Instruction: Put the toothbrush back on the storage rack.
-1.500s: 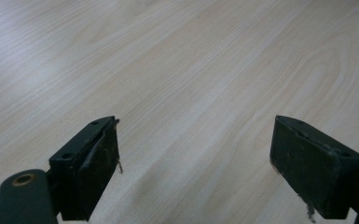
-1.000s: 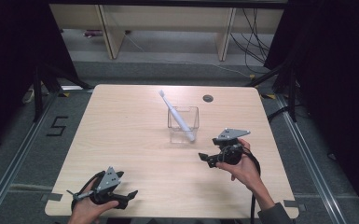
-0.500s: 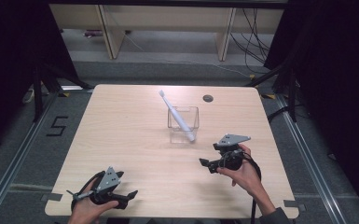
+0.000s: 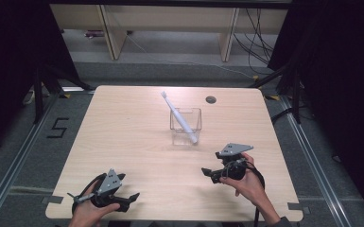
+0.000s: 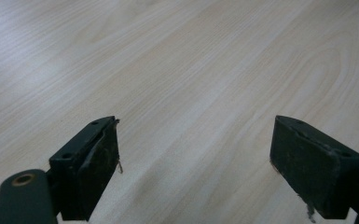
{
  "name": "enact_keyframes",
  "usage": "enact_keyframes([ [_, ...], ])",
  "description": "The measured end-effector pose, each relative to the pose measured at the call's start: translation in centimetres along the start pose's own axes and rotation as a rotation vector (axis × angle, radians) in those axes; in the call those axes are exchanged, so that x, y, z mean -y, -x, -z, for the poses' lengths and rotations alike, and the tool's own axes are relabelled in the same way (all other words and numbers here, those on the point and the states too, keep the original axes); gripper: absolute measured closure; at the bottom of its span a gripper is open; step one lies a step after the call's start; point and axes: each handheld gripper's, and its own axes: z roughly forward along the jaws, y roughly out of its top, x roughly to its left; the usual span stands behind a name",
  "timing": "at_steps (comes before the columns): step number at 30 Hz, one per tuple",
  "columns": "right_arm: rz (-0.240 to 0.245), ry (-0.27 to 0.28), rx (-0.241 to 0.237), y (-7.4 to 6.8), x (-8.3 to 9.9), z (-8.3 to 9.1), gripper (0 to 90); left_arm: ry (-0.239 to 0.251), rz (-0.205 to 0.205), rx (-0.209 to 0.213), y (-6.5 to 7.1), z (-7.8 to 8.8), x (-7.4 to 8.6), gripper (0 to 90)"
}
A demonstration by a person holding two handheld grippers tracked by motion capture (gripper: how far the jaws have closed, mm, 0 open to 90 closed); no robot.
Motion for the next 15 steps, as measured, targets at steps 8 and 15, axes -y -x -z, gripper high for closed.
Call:
enact_keyframes([
  [8, 0.017, 0.004, 0.008, 0.1, 0.7, 0.1, 17.3, 0.006, 0.008, 0.010, 0.1, 0.1, 0.0, 15.0],
  [15, 0.000, -0.003, 0.011, 0.1, 1.3, 0.4, 17.4, -0.006, -0.008, -0.002, 0.0, 0.1, 0.0, 15.0],
])
